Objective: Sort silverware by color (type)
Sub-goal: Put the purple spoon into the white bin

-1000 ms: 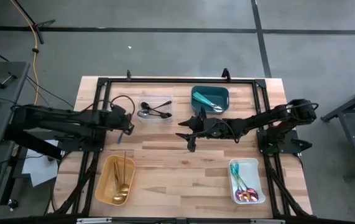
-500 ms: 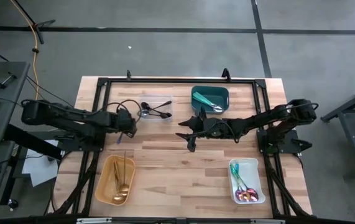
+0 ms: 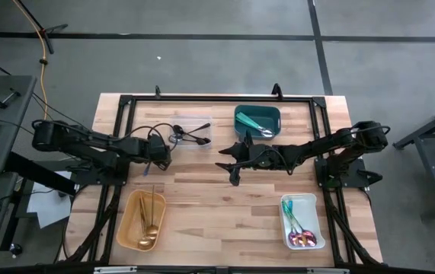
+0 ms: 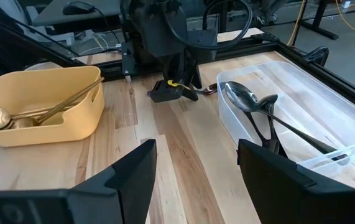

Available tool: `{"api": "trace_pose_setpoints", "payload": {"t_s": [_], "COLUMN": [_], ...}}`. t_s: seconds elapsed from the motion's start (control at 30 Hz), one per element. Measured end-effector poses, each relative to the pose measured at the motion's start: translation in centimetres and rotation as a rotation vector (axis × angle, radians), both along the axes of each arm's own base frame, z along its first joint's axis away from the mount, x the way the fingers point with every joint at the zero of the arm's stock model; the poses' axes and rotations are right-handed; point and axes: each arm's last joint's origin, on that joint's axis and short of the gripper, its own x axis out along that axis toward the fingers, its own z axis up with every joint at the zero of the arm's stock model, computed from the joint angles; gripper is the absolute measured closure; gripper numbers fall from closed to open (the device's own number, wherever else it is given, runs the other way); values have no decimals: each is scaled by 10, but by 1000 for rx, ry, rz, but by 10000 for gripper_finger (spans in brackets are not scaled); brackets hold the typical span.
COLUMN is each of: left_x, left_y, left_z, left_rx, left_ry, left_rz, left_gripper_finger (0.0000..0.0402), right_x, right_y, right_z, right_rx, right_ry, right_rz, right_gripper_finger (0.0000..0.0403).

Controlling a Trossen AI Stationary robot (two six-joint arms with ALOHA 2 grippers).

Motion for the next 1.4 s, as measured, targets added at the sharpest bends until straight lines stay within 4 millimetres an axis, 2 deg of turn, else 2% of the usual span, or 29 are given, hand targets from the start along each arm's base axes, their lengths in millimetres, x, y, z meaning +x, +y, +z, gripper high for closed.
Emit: {"api": "trace_pose_setpoints", "payload": {"t_s": [0.33,0.83,1.13,1.4], "left_x": [-1,0,0,-5], "left_y": [-3,-15,-15,-15], "left_z": [-1,-1,-1,6], "left_rx": [-22,-66,-58,-38], "left_ry": [13,-13,0,1], "left_rz": [-13,-31,-69,-133], "left_gripper_finger": [298,315,392,397], "right_x": [0,0,0,0], "right_y": [0,0,0,0], "right_z": [0,-1,-1,-1], "right_rx": [0,1,-1,-5], "right_ry": [1,7,7,8], "right_rz": [0,-1,-1,1], "right_gripper_finger": [181,181,181,181]}}
